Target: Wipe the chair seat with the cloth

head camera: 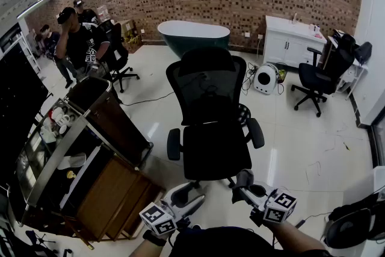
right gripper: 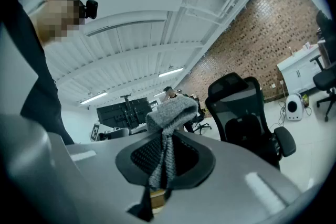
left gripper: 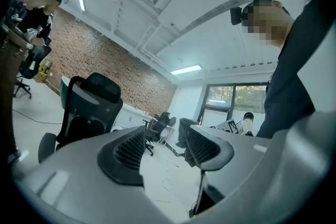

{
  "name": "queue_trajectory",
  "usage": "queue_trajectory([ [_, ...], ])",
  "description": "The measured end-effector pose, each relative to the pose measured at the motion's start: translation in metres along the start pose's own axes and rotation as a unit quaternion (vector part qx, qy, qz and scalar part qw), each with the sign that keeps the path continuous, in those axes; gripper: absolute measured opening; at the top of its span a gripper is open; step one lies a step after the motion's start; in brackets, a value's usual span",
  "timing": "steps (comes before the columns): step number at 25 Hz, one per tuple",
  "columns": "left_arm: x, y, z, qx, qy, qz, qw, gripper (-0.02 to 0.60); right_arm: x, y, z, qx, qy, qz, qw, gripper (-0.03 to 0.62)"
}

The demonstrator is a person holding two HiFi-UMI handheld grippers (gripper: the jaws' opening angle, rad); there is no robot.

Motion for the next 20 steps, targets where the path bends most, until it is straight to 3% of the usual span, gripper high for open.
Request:
queue_trajectory([
  [4,0.005,-0.015,0.014,0.009,0.002,0.017,0.9998,0.284,-0.02,-0.009,0.003,0.011,-0.002,0.002,1.0,0.028],
  [11,0.045,-0.014,0.001,0.021,0.017,0.048,0.9985,0.284,-0.053,-0.052,0.0,0.045,-0.007,0.008,0.999,0.028],
  [20,0.162,-0.036,-0.027,0.032,0.052,0.044,0.9972,0.284,-0.115,-0.162,-0.001,0.091,-0.007,-0.012,0.996,0.028],
])
Point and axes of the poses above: the fingertips, and each gripper's own axes: y backward along the fingers, x to its left, z out of its top, the point moved 9 cm from there along y, backward along the fingers, and after that the axes turned 11 degrees about -y, right-handed, at the moved point
